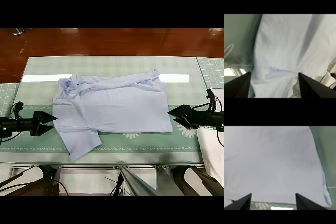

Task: Fold the shirts.

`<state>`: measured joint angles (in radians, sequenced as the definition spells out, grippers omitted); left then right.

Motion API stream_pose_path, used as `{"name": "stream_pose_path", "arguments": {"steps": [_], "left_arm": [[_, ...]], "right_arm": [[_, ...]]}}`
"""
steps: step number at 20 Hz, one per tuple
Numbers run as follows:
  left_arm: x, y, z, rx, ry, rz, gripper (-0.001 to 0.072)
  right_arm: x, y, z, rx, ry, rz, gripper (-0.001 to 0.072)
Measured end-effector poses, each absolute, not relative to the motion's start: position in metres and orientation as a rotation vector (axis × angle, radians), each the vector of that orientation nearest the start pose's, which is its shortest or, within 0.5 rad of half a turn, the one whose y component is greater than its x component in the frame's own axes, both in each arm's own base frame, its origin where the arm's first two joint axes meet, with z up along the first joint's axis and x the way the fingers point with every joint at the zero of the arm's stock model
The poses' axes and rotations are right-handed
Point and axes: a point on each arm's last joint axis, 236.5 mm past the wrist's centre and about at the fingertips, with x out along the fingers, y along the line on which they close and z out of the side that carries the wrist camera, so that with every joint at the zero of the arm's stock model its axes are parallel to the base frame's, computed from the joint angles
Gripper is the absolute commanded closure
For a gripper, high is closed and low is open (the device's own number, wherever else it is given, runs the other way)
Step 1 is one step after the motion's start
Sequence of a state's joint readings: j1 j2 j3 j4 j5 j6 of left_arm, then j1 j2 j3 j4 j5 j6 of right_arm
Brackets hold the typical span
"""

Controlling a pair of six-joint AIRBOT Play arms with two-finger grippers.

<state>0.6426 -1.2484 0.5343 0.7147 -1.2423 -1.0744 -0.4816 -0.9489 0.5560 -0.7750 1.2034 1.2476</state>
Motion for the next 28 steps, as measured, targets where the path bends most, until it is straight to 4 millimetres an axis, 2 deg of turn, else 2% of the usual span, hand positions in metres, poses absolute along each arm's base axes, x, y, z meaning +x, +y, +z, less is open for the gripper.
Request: {"name": "stream_pose_path", "arguments": {"steps": [3,4,5,6,8,10,12,14,17,23,24,25,27,28], "left_arm": [[0.263,-0.032,-0.087,-1.061,1.357,-0.246,0.0011],[0.263,-0.037,-0.089,-1.057,1.371,-0.264,0.0154],[0.262,-0.041,-0.091,-1.047,1.382,-0.279,0.0524],[0.261,-0.042,-0.095,-1.02,1.391,-0.287,0.0685],[0.261,-0.047,-0.091,-1.001,1.391,-0.336,0.0685],[0.262,-0.049,-0.085,-0.99,1.39,-0.376,0.0685],[0.265,-0.049,-0.081,-0.978,1.385,-0.397,0.0685],[0.266,-0.049,-0.077,-0.972,1.382,-0.414,0.0685],[0.267,-0.049,-0.075,-0.966,1.38,-0.423,0.0685],[0.268,-0.049,-0.074,-0.975,1.382,-0.419,0.0685],[0.268,-0.049,-0.074,-0.976,1.382,-0.418,0.0685],[0.268,-0.049,-0.074,-0.978,1.383,-0.417,0.0685],[0.268,-0.049,-0.074,-0.978,1.383,-0.417,0.0685],[0.268,-0.049,-0.073,-0.98,1.381,-0.417,0.0685]], "right_arm": [[0.271,0.04,-0.023,0.877,1.201,0.194,0.0087],[0.271,0.039,-0.023,0.88,1.198,0.193,0.0087],[0.272,0.035,-0.023,0.884,1.191,0.18,0.0087],[0.272,0.025,-0.026,0.882,1.183,0.145,0.0087],[0.265,-0.005,-0.038,0.869,1.193,0.027,0.0087],[0.241,-0.028,-0.057,0.853,1.27,-0.096,0.0089],[0.222,-0.034,-0.07,0.858,1.339,-0.155,0.0092],[0.21,-0.029,-0.079,0.869,1.402,-0.163,0.0093],[0.204,-0.006,-0.087,0.899,1.484,-0.088,0.0093],[0.227,0.036,-0.096,0.999,1.503,0.051,0.0095],[0.231,0.041,-0.098,1.01,1.5,0.063,0.0131],[0.235,0.045,-0.101,1.013,1.496,0.069,0.0265],[0.244,0.046,-0.108,0.977,1.477,0.066,0.0621],[0.249,0.046,-0.109,0.952,1.465,0.071,0.0685]]}}
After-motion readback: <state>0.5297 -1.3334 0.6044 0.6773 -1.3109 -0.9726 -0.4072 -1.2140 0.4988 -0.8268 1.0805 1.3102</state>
